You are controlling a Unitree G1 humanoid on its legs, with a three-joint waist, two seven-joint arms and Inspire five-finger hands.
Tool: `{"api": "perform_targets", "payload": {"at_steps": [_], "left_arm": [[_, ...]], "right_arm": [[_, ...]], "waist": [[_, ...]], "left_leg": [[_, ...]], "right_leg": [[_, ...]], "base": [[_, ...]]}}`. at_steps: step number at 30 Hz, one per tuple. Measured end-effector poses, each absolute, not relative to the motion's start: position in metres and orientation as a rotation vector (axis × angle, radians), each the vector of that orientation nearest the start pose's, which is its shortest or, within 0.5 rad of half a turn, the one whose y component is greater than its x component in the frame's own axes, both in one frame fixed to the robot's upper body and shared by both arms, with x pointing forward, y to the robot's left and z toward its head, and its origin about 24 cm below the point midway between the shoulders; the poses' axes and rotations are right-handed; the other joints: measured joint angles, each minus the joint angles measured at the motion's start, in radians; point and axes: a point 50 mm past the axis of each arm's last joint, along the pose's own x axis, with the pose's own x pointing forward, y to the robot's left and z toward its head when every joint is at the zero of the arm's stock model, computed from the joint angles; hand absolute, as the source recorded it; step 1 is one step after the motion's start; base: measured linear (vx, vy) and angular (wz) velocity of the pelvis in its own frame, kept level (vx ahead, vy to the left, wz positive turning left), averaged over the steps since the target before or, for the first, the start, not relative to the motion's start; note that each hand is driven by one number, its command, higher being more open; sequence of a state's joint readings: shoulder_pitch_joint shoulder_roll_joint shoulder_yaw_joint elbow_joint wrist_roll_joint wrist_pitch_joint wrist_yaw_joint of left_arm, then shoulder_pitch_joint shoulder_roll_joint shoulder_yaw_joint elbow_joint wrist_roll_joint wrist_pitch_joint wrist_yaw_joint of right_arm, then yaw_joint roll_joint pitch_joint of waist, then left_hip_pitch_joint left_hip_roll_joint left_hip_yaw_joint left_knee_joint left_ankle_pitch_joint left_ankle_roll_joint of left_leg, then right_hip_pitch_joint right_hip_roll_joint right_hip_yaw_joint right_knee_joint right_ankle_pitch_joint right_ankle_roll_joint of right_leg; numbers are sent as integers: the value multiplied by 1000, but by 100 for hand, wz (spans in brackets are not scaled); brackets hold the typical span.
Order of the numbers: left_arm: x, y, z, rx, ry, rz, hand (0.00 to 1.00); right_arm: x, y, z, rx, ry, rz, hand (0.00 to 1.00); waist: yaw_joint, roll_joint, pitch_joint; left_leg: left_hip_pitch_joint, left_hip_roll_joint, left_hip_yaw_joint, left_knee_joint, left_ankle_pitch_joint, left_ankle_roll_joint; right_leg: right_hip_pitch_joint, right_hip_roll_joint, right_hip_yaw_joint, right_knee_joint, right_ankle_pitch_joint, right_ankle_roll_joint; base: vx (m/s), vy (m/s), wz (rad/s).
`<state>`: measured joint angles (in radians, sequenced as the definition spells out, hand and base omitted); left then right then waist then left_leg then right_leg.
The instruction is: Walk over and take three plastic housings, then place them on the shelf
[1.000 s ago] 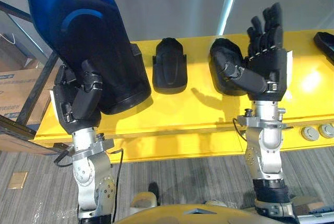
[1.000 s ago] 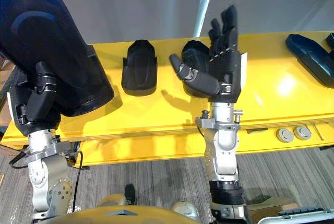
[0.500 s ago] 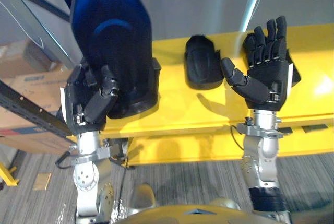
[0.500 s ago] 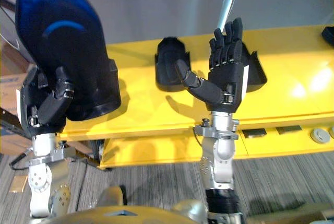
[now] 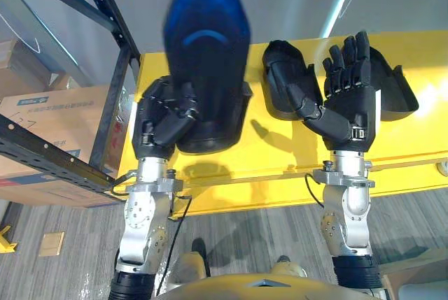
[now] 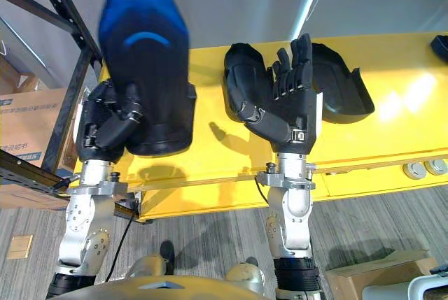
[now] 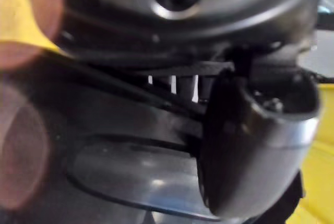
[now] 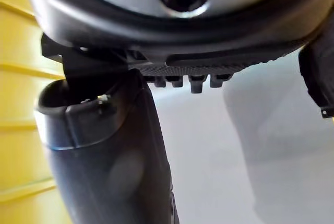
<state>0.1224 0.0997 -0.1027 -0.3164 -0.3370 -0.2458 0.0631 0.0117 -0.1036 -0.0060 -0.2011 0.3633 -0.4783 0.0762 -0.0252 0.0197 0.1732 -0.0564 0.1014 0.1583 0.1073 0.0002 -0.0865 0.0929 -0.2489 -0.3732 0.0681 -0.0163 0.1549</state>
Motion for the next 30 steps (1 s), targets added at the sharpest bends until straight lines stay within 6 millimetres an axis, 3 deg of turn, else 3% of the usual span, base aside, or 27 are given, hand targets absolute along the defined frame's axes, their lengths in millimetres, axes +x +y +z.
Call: {"api": "perform_targets", "payload": {"at_steps": [5, 9, 13, 21, 30], "left_arm": [[236, 155, 105, -250, -339, 21, 0], [255, 158, 99, -261, -259, 61, 0], [273, 162, 84, -294, -153, 147, 0], [313, 176, 90, -310, -98, 286, 0], [342, 178, 92, -216, 19, 290, 0]], "right_arm": [[227, -170, 138, 233, -701, 128, 100], [229, -157, 134, 249, -645, 216, 100], [238, -139, 129, 235, -583, 310, 100], [248, -127, 139, 200, -598, 372, 100], [256, -108, 153, 190, -614, 482, 100]], "waist": [[-10, 10, -6], [-10, 11, -6], [-8, 11, -6], [-15, 15, -2], [-35, 14, 34]], "left_leg": [[51, -3, 30, -101, 49, -1], [59, -5, 33, -188, 113, 2], [60, -6, 37, -192, 124, 3], [48, -3, 39, -196, 143, 5], [30, 0, 53, -197, 163, 10]], "right_leg": [[-6, 4, 23, -2, 5, -8], [-46, 9, 25, 4, 12, -13], [-57, 8, 32, 18, 11, -13], [-90, 6, 48, 53, 7, -20], [-128, 6, 70, 71, 12, -22]], "base": [[-57, -6, -13], [-59, 5, 2], [-18, 5, -3], [-52, 3, -2], [-64, 0, -5]]}}
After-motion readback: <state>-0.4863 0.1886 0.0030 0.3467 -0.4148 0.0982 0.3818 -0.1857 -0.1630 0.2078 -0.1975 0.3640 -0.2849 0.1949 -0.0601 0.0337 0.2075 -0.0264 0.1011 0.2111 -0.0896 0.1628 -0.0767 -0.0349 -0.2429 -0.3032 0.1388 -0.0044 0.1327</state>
